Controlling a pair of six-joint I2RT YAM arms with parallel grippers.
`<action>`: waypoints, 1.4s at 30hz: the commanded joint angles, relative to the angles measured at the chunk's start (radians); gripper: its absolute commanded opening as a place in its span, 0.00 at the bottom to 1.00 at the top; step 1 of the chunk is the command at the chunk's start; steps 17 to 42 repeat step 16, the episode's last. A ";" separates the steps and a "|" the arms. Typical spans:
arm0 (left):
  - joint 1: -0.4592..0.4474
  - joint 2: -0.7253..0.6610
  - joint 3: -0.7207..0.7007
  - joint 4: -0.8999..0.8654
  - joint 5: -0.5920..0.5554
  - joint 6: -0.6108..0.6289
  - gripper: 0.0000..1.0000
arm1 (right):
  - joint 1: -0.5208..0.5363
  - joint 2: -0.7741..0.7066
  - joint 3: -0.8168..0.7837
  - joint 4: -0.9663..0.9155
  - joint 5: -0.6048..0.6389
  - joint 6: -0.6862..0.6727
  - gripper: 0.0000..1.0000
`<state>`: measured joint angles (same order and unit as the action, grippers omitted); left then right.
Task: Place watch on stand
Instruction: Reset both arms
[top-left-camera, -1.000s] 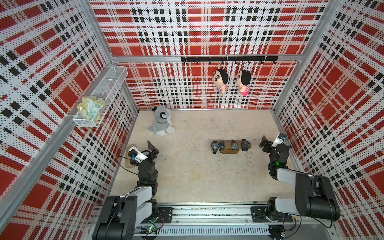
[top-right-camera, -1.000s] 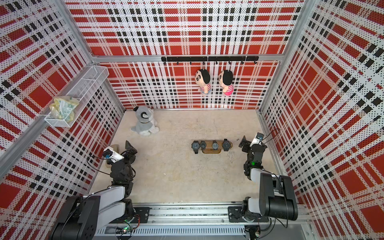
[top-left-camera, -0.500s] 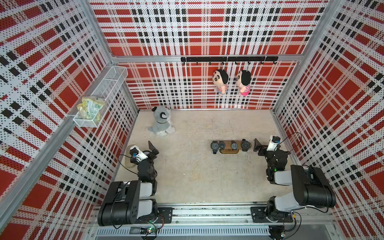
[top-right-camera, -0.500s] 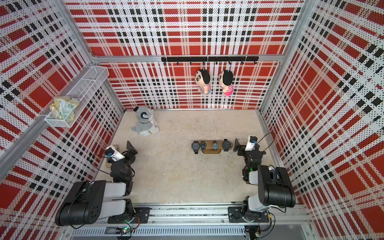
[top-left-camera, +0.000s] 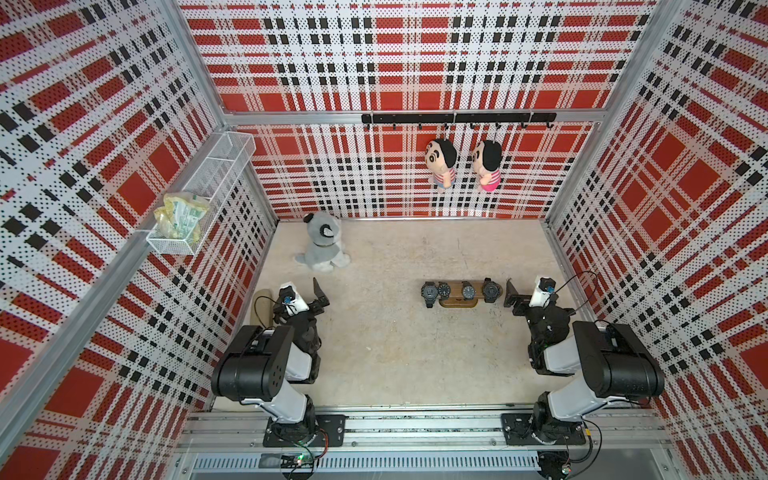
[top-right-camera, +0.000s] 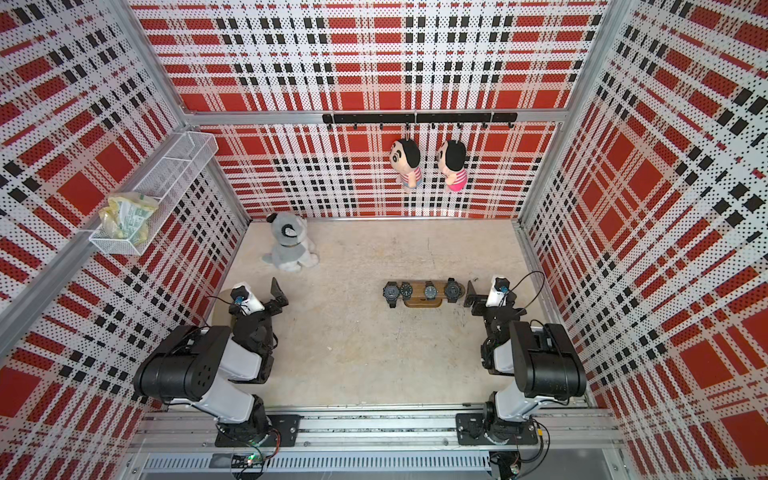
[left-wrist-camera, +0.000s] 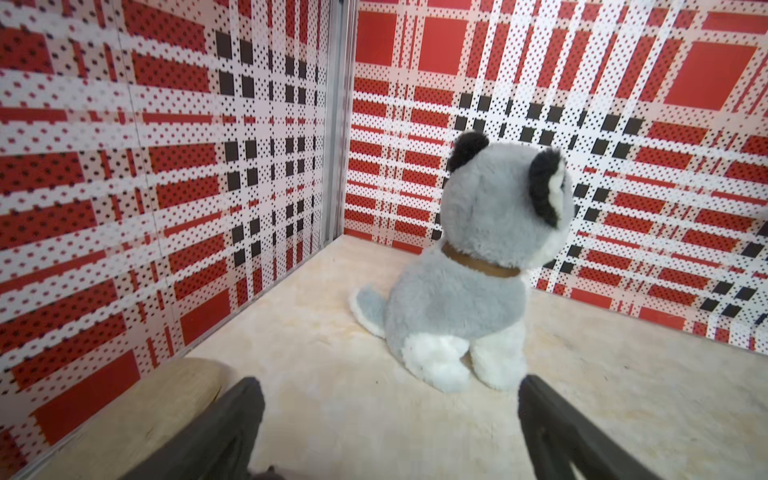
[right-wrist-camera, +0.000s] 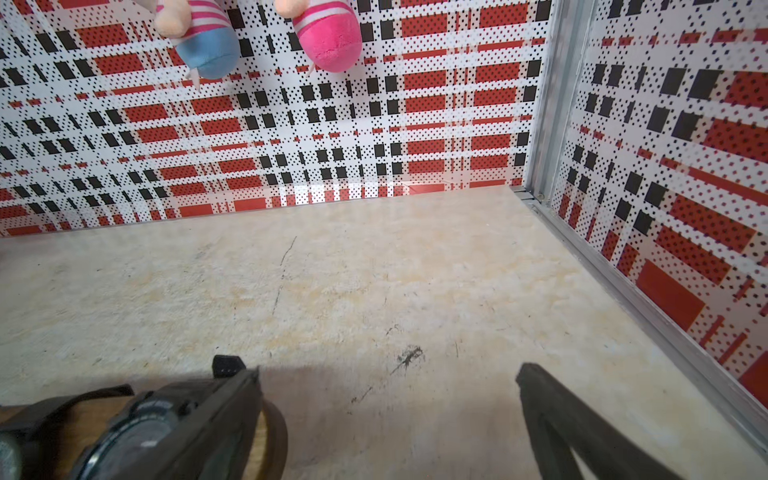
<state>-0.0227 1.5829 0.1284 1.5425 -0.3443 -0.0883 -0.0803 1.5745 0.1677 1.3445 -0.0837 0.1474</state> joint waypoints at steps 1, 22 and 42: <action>0.007 -0.006 0.033 -0.044 -0.005 0.010 0.98 | 0.008 0.004 0.020 0.018 0.016 -0.011 1.00; -0.017 -0.005 0.047 -0.070 -0.071 0.015 0.98 | 0.085 -0.008 0.123 -0.197 0.051 -0.109 1.00; -0.017 -0.005 0.047 -0.070 -0.071 0.015 0.98 | 0.085 -0.008 0.123 -0.197 0.051 -0.109 1.00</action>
